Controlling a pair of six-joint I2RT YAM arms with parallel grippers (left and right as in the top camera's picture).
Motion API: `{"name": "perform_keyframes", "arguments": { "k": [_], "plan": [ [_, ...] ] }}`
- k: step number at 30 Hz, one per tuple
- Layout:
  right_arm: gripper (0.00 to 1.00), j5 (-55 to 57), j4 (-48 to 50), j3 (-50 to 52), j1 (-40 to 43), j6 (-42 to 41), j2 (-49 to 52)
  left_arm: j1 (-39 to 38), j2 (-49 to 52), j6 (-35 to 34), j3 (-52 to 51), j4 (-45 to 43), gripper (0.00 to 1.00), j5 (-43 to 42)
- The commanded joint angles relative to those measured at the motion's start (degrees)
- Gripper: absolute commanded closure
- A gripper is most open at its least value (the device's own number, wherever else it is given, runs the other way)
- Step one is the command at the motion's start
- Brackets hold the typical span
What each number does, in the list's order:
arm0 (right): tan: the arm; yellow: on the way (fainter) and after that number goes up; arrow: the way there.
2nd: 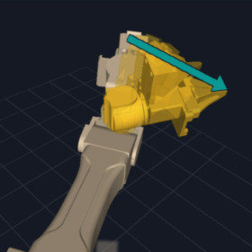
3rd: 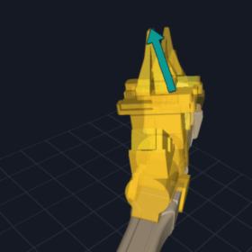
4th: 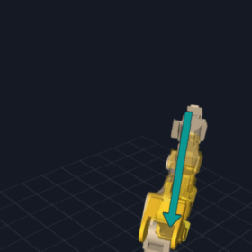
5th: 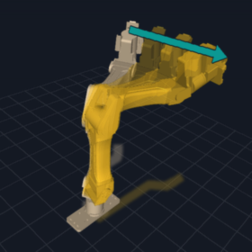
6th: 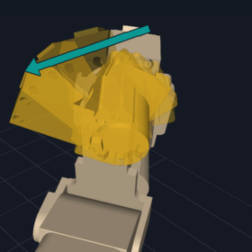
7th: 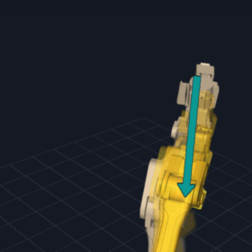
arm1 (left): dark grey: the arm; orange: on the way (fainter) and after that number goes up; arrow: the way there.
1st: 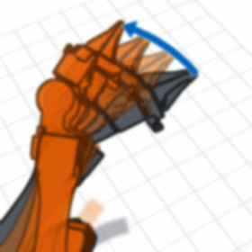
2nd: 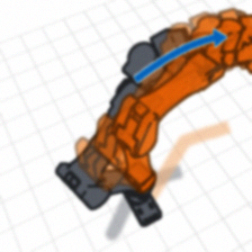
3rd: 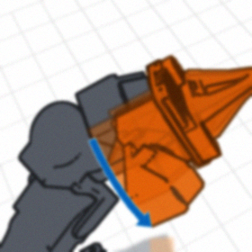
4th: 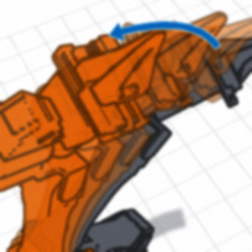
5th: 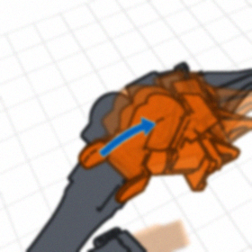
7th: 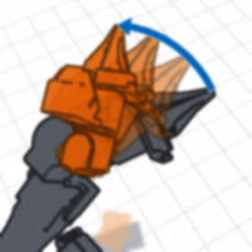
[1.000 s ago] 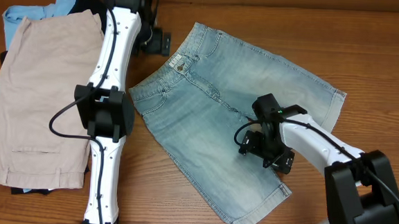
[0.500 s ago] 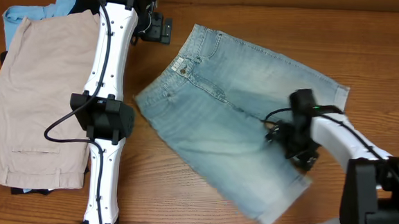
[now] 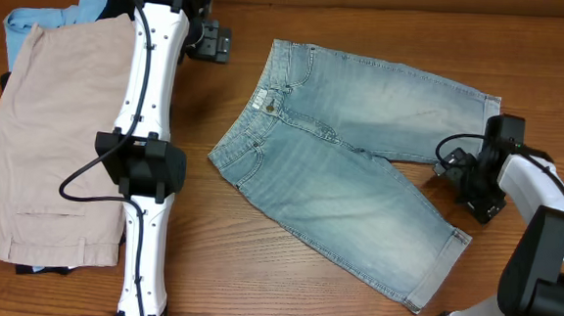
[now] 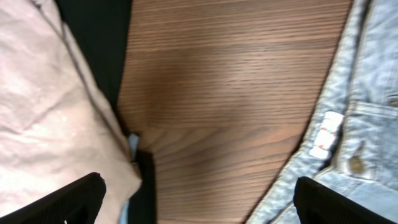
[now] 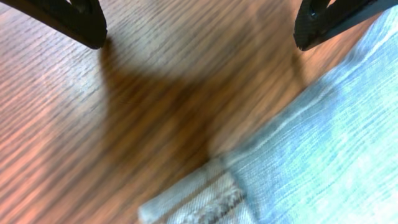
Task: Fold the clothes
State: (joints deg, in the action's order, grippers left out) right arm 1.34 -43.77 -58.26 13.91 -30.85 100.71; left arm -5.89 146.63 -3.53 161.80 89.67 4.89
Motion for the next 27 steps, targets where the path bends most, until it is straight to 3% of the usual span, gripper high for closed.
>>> {"name": "perform_keyframes", "arguments": {
  "k": [1, 8, 9, 16, 20, 27],
  "plan": [
    [0.0, -3.0, -6.6, -8.6, -0.3, 0.7, -4.9, 0.9, -3.2, 3.8, 1.1, 1.0, 0.0, 1.7],
    [0.0, -5.2, -20.2, -12.1, -2.4, -0.7, -23.3, 0.8, -8.1, 0.0, 1.1, 6.8, 0.02, 0.7],
    [0.0, -5.3, -22.0, -12.0, -3.1, -0.9, -25.8, 0.8, -8.6, -0.6, 1.1, 7.1, 0.06, 0.0],
    [0.0, -5.1, -30.4, -4.1, -11.3, -9.6, -36.9, 0.7, -9.2, -1.8, -1.0, 7.1, 0.07, -6.9],
    [0.0, -5.3, -28.7, 4.3, -16.4, -15.8, -37.2, 0.3, -9.1, -1.6, -5.3, 6.7, 0.07, -4.0],
    [0.07, -7.0, -16.5, 14.4, -19.8, -17.4, -31.0, 0.2, -9.1, -1.6, -8.8, 2.4, 0.05, -3.0]
  ]
}}
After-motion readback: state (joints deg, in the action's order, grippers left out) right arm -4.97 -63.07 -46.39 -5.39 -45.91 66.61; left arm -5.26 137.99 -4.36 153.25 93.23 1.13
